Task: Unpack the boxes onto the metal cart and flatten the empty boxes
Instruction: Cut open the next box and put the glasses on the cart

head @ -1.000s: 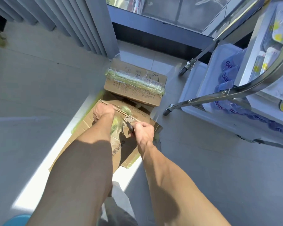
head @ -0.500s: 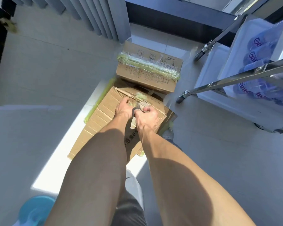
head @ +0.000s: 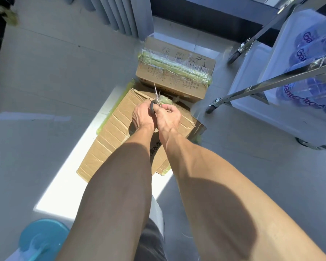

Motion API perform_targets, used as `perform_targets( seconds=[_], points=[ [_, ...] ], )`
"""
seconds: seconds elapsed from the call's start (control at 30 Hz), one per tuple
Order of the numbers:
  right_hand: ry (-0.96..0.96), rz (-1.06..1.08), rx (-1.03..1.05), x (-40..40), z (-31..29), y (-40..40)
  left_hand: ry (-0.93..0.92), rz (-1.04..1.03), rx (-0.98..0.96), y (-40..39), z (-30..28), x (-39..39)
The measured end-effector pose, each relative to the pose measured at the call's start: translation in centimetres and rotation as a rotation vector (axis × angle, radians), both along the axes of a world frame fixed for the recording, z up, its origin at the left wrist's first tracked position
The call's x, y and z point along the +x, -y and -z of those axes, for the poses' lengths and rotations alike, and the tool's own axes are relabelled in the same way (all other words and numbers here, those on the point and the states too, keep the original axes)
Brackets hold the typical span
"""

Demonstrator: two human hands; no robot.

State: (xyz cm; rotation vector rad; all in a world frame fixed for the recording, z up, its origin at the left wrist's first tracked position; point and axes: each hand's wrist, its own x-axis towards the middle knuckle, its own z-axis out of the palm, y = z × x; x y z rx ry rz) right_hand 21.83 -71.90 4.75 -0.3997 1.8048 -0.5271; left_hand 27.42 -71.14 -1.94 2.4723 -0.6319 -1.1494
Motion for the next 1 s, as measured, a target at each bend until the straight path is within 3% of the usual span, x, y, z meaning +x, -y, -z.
perform_targets(
  seconds=[0.17,0.23,0.33,0.43,0.57,0.77,1.0],
  points=[
    [-0.215,-0.168,-0.121,-0.2,-0.6,3.4,0.031,-0.112,0.045,-0.8,0.5,0.5],
    [-0.371,-0.296,-0.155,-1.1,-0.1,4.2,0.104,-0.064,-0.016,-0.9,0.1,0.1],
    [-0.552,-0.386,-0.144,-2.2,1.0,4.4,0.2,-0.153,-0.102,0.4,-0.6,0.1],
    [-0.664,-0.441,-0.13,-2.6,2.9,4.9,0.327,0.0,-0.071,3.5,-0.7,0.8],
    [-0.698,-0.479,-0.093,-4.2,5.8,7.1,0.428,0.332,0.048,8.3,0.9,1.0],
    [-0.801,-0.506,-0.081,-6.8,10.7,10.2,0.327,0.379,0.181,13.7,5.0,-1.9],
    [-0.691,-0.484,-0.003,-9.1,17.9,13.4,0.27,0.46,0.232,16.6,12.0,-4.7]
  ],
)
